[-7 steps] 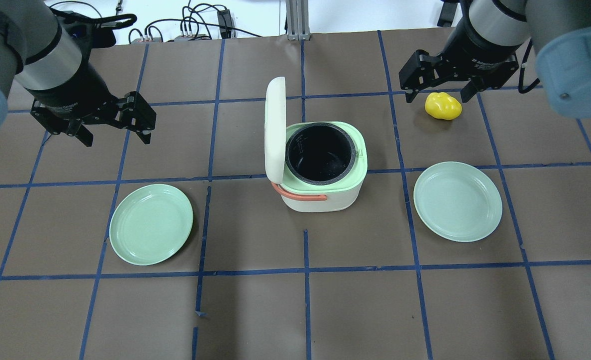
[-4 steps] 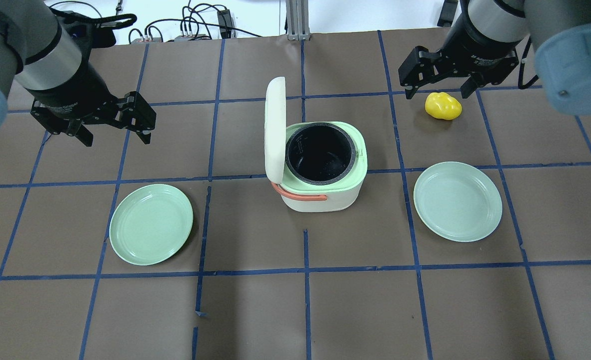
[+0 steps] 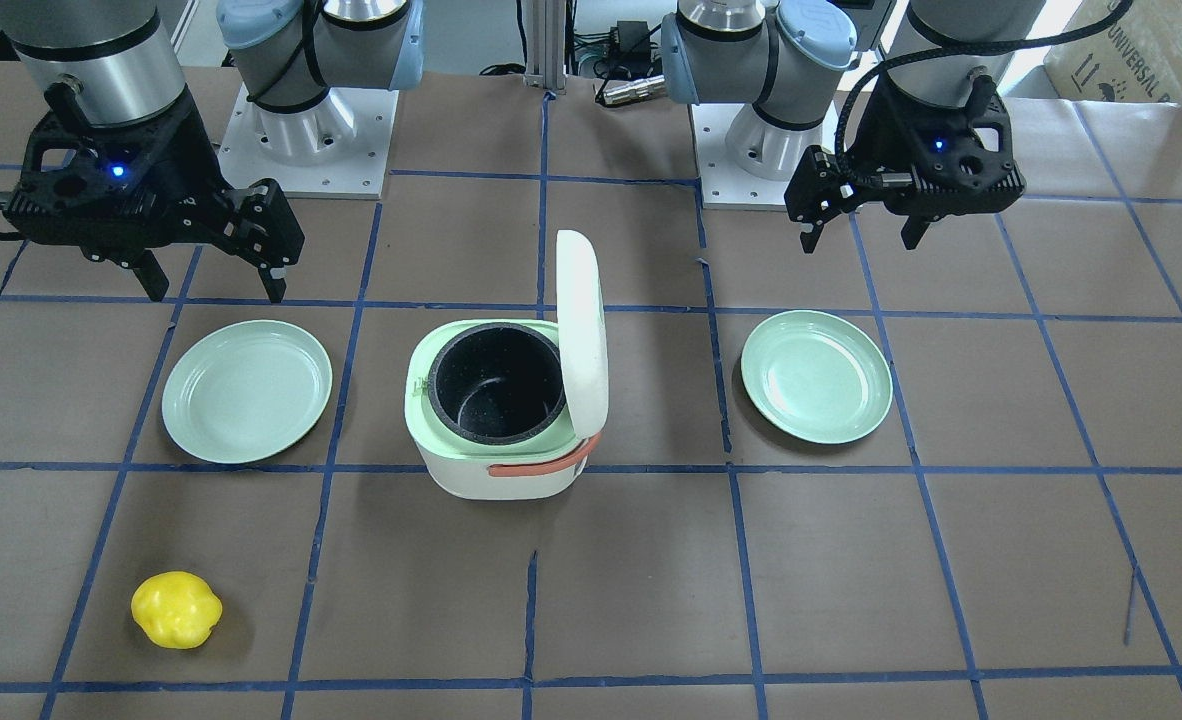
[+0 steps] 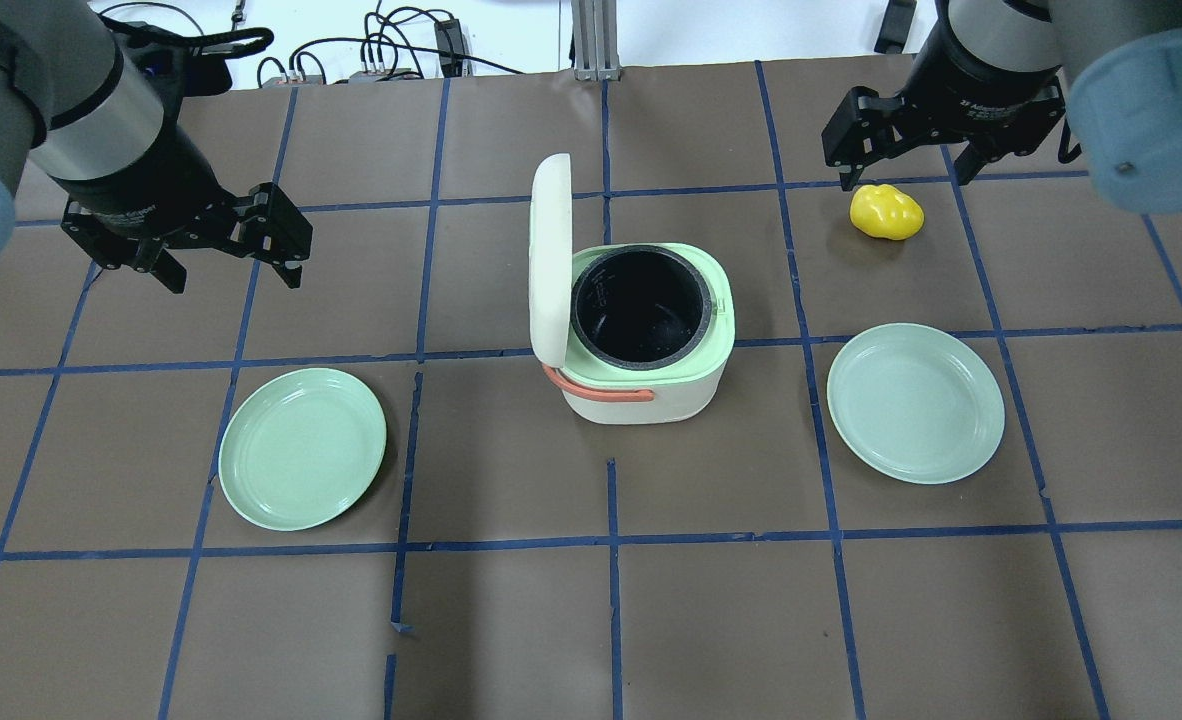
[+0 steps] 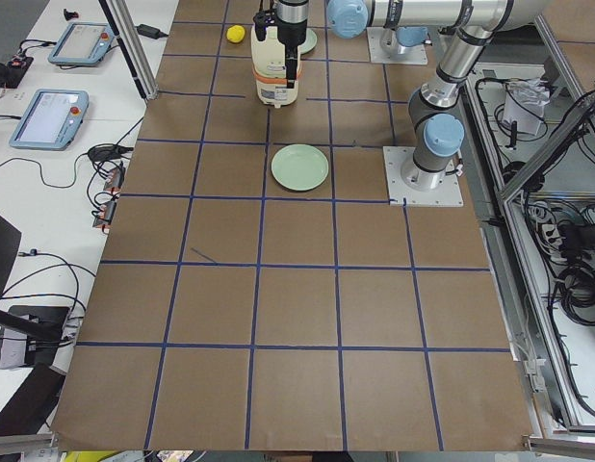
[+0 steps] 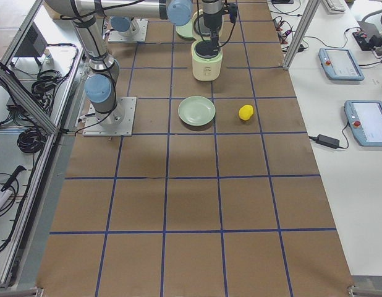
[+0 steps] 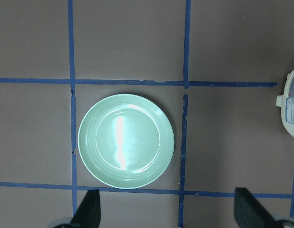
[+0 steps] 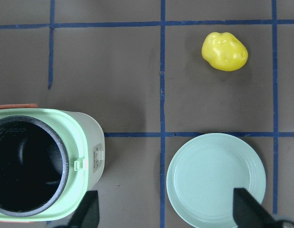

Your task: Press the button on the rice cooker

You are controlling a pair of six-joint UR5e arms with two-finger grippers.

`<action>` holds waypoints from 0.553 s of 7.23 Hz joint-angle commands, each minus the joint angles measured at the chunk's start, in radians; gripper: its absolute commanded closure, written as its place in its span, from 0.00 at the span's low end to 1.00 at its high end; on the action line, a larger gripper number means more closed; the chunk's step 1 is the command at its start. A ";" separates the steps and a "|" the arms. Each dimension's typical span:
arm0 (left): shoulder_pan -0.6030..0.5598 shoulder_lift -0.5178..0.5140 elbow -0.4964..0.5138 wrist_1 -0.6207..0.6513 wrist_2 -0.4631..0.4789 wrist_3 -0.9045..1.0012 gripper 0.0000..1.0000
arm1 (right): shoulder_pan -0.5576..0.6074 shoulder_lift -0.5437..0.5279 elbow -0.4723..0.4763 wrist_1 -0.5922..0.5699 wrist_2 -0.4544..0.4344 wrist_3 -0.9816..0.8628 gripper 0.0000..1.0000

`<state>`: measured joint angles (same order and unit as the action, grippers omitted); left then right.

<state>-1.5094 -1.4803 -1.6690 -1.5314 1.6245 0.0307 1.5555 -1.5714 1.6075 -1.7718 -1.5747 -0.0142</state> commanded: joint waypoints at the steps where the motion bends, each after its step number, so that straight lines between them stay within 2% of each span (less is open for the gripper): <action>1: 0.000 0.000 0.000 0.000 0.000 0.000 0.00 | 0.000 0.001 0.005 0.000 0.030 0.000 0.00; 4: 0.000 0.000 0.000 0.000 0.000 0.000 0.00 | 0.000 0.002 0.005 0.000 0.035 -0.001 0.00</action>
<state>-1.5094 -1.4803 -1.6690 -1.5309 1.6245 0.0307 1.5555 -1.5703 1.6121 -1.7717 -1.5410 -0.0151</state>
